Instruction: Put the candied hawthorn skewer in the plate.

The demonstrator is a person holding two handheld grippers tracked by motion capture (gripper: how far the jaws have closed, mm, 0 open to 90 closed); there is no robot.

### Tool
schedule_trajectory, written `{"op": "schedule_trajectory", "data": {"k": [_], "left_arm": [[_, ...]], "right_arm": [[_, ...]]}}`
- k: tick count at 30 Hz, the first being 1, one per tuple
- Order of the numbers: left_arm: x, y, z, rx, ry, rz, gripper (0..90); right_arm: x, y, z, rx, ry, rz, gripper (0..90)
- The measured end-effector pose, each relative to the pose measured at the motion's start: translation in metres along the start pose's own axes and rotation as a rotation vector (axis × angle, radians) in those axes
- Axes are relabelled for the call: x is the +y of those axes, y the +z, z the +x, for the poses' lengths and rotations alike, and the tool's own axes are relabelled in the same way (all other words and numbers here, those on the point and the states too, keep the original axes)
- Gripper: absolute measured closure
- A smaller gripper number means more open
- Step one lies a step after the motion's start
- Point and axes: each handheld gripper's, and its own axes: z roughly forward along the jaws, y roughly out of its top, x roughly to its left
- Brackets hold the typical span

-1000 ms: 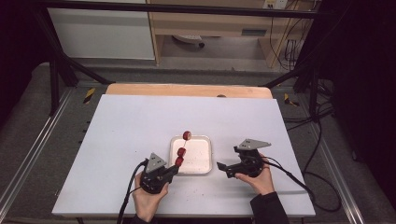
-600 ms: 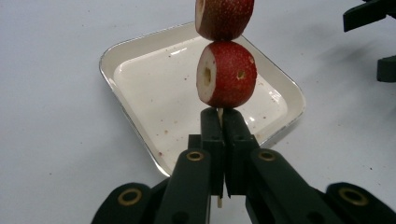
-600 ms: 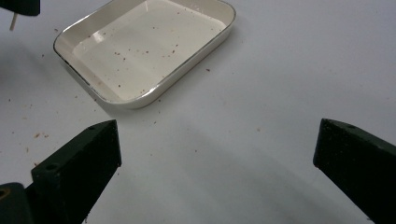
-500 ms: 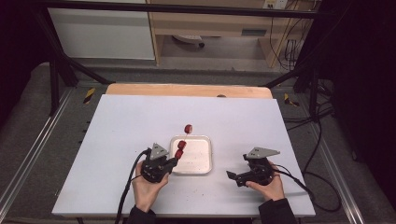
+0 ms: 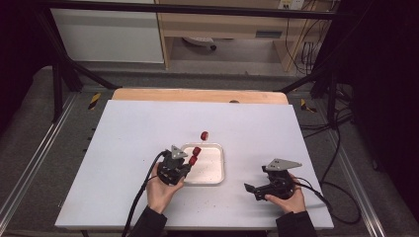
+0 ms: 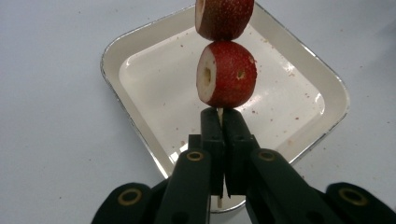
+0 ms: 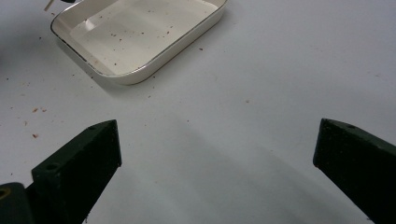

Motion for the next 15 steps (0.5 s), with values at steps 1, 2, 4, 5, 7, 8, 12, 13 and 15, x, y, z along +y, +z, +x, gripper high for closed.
{"op": "schedule_trajectory", "data": {"k": [1, 2, 4, 5, 7, 8, 12, 13, 15], "left_arm": [[0.000, 0.002, 0.000, 0.001, 0.000, 0.007, 88.4], [0.001, 0.004, -0.001, 0.001, 0.001, 0.015, 88.4], [0.001, 0.007, -0.002, 0.008, -0.006, 0.034, 88.4], [0.001, 0.009, -0.002, 0.013, -0.008, 0.041, 88.4], [0.001, 0.012, -0.003, 0.029, -0.006, 0.061, 88.4], [0.001, 0.014, -0.003, 0.037, -0.010, 0.074, 88.4], [0.001, 0.017, -0.004, 0.047, -0.010, 0.107, 88.3], [0.001, 0.017, -0.005, 0.045, -0.010, 0.109, 88.3], [0.002, 0.018, -0.005, 0.048, -0.010, 0.120, 88.3]], "right_arm": [[0.000, -0.001, 0.000, -0.002, -0.001, 0.002, 1.5], [0.000, -0.001, 0.000, 0.000, 0.002, 0.003, 1.5], [-0.001, -0.002, -0.001, -0.003, 0.006, -0.002, 1.5], [-0.001, -0.002, -0.002, -0.001, 0.012, -0.004, 1.5], [-0.002, -0.002, -0.002, -0.003, 0.012, -0.001, 1.6], [-0.002, -0.002, -0.002, -0.003, 0.018, -0.002, 1.6], [-0.002, -0.002, -0.003, -0.003, 0.015, -0.003, 1.6], [-0.002, -0.002, -0.003, -0.007, 0.014, -0.001, 1.6], [-0.002, -0.002, -0.003, -0.006, 0.015, -0.002, 1.6]]}}
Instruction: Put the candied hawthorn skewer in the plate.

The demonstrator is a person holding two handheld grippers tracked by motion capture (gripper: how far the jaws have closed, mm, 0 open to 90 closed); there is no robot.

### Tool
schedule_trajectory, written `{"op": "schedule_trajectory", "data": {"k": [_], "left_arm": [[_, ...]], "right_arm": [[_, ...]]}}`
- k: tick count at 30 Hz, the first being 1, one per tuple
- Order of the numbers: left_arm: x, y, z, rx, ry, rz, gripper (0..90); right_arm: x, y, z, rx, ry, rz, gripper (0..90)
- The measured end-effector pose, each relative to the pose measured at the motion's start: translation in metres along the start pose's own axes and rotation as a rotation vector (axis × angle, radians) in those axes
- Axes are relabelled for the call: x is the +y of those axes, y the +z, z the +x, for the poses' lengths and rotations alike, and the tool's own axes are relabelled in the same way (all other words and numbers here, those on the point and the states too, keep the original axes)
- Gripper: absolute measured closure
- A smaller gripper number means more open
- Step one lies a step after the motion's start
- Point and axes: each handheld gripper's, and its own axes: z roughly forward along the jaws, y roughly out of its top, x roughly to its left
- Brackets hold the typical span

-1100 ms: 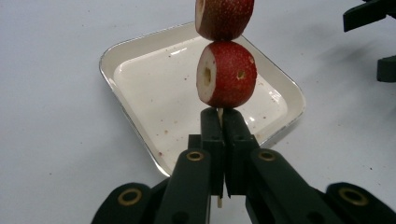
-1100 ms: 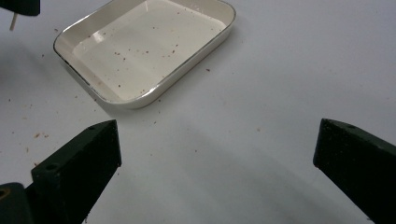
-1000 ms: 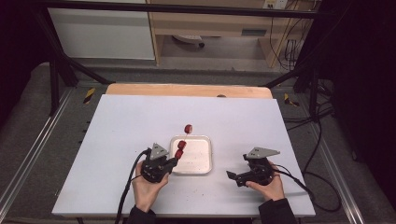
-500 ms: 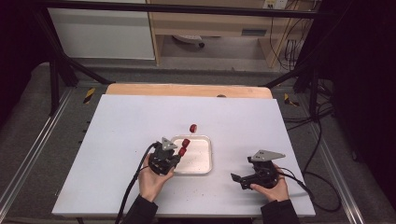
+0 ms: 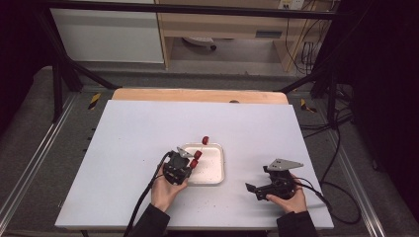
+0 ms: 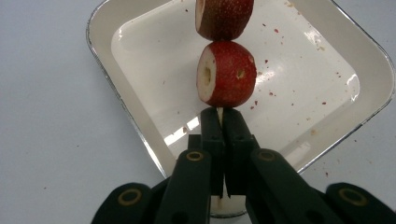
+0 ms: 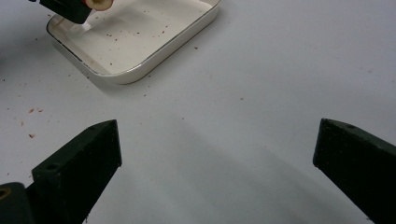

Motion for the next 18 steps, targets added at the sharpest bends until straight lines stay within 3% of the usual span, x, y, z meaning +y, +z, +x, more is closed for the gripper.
{"op": "schedule_trajectory", "data": {"k": [5, 14, 18], "left_arm": [[0.0026, 0.0063, -0.0030, 0.004, 0.009, 0.033, 88.2], [0.0032, 0.0080, -0.0034, 0.000, 0.018, 0.044, 87.9], [0.0025, 0.0068, -0.0017, 0.011, 0.041, 0.049, 87.4]], "right_arm": [[-0.0002, 0.0002, -0.0003, -0.004, 0.002, 0.003, 1.6], [-0.0006, 0.0007, -0.0005, -0.005, 0.008, 0.008, 1.7], [-0.0004, 0.0005, -0.0010, -0.008, 0.007, 0.004, 1.7]]}}
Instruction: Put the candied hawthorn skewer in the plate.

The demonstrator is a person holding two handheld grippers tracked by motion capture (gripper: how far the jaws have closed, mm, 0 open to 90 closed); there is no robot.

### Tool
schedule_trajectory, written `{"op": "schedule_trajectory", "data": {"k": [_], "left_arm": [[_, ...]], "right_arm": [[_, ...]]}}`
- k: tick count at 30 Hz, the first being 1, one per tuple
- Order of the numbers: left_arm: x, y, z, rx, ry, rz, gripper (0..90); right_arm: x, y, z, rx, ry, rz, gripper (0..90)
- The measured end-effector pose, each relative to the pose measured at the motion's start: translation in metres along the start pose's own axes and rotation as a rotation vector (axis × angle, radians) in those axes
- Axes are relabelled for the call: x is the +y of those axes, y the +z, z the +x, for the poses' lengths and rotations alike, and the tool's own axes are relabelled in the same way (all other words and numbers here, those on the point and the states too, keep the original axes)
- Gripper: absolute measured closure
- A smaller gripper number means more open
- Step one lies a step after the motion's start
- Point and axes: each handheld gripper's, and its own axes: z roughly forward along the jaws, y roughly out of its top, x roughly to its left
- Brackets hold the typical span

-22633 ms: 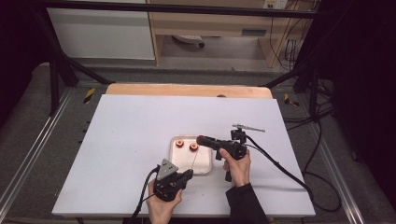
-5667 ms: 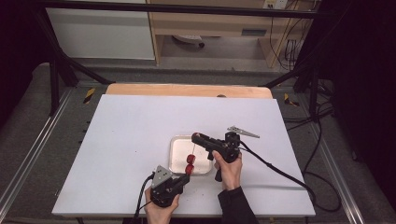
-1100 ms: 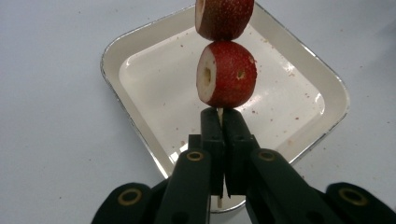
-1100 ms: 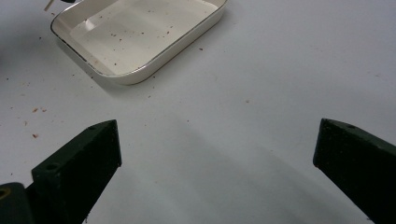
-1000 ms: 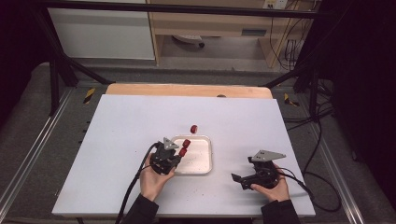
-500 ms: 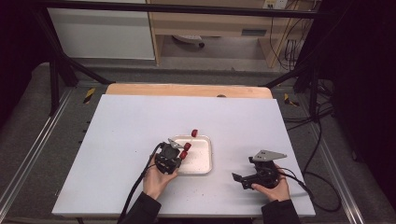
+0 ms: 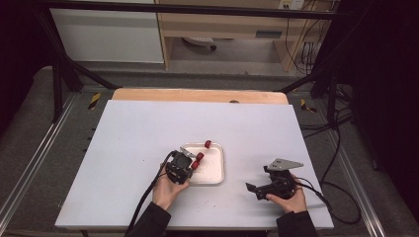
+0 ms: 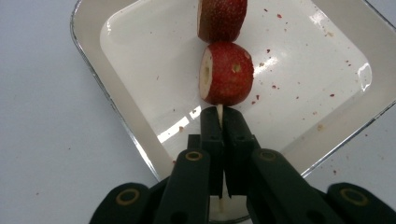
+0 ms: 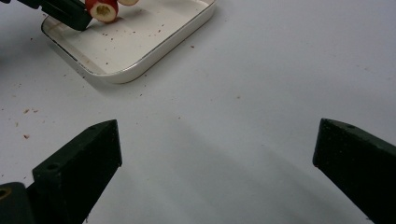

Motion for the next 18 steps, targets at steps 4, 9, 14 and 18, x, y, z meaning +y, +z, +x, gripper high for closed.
{"op": "schedule_trajectory", "data": {"k": [4, 9, 14, 18], "left_arm": [[-0.001, -0.005, 0.003, -0.001, 0.028, -0.012, 81.5], [-0.002, -0.016, 0.010, -0.061, 0.057, -0.056, 67.3], [-0.004, -0.030, 0.020, -0.106, 0.083, -0.089, 49.1], [-0.008, -0.041, 0.028, -0.128, 0.110, -0.124, 36.6]], "right_arm": [[0.000, 0.000, 0.000, -0.002, 0.007, -0.002, 1.6], [0.001, -0.002, -0.001, -0.004, 0.009, -0.005, 1.3], [0.001, -0.003, -0.001, -0.007, 0.011, -0.009, 1.3], [0.002, -0.004, -0.002, -0.008, 0.010, -0.013, 1.3]]}}
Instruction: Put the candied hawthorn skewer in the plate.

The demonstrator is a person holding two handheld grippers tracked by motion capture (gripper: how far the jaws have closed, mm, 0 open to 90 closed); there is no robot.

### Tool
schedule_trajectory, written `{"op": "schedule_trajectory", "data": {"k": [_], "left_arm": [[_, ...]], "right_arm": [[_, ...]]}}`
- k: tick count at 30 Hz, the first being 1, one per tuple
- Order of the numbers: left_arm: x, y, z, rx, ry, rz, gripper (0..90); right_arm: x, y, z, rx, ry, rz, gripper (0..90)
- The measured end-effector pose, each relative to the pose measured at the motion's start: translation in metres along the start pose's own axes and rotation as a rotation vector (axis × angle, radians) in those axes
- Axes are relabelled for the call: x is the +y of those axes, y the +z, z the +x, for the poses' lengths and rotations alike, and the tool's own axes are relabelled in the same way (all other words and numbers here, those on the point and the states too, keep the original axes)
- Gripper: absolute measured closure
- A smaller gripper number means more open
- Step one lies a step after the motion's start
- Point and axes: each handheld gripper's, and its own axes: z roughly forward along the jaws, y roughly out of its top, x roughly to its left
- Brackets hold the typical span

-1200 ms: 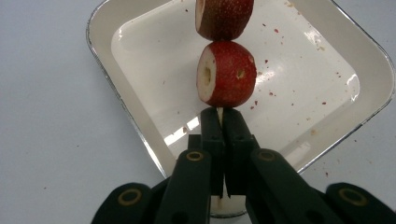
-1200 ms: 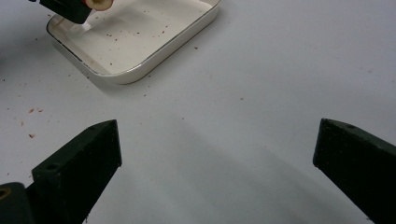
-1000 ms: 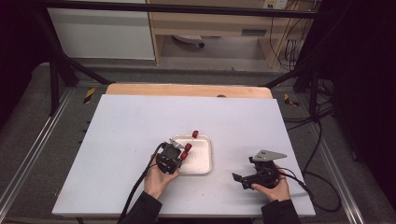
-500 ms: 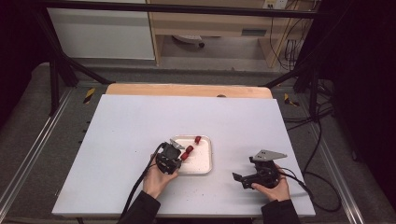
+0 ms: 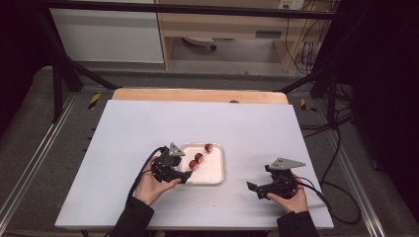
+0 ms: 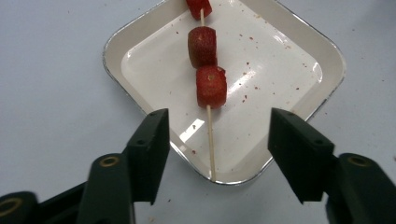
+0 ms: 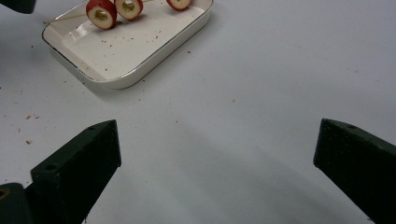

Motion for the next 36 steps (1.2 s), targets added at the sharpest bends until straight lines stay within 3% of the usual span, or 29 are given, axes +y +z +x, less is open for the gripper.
{"op": "schedule_trajectory", "data": {"k": [6, 8, 15, 19, 25, 30, 36], "left_arm": [[-0.017, -0.018, 0.009, 0.000, 0.059, -0.027, 20.8], [-0.025, -0.022, 0.013, -0.009, 0.060, -0.043, 16.5], [-0.061, -0.037, 0.034, 0.009, 0.006, -0.080, 13.2], [-0.081, -0.044, 0.046, 0.056, -0.034, -0.106, 13.3], [-0.105, -0.051, 0.057, 0.055, -0.069, -0.168, 13.0], [-0.119, -0.053, 0.062, 0.048, -0.075, -0.182, 12.8], [-0.121, -0.052, 0.065, 0.046, -0.080, -0.174, 12.8]], "right_arm": [[0.001, -0.002, -0.001, 0.001, 0.013, -0.006, 1.1], [0.000, -0.002, -0.001, 0.000, 0.013, -0.005, 0.9], [0.000, -0.002, 0.000, 0.003, 0.007, 0.003, 0.7], [-0.001, -0.001, 0.000, 0.002, 0.001, 0.011, 0.6], [-0.004, 0.001, 0.000, 0.004, -0.003, 0.022, 0.6], [-0.005, 0.001, 0.001, 0.002, -0.017, 0.033, 0.6], [-0.005, 0.002, 0.001, 0.005, -0.017, 0.035, 0.6]]}}
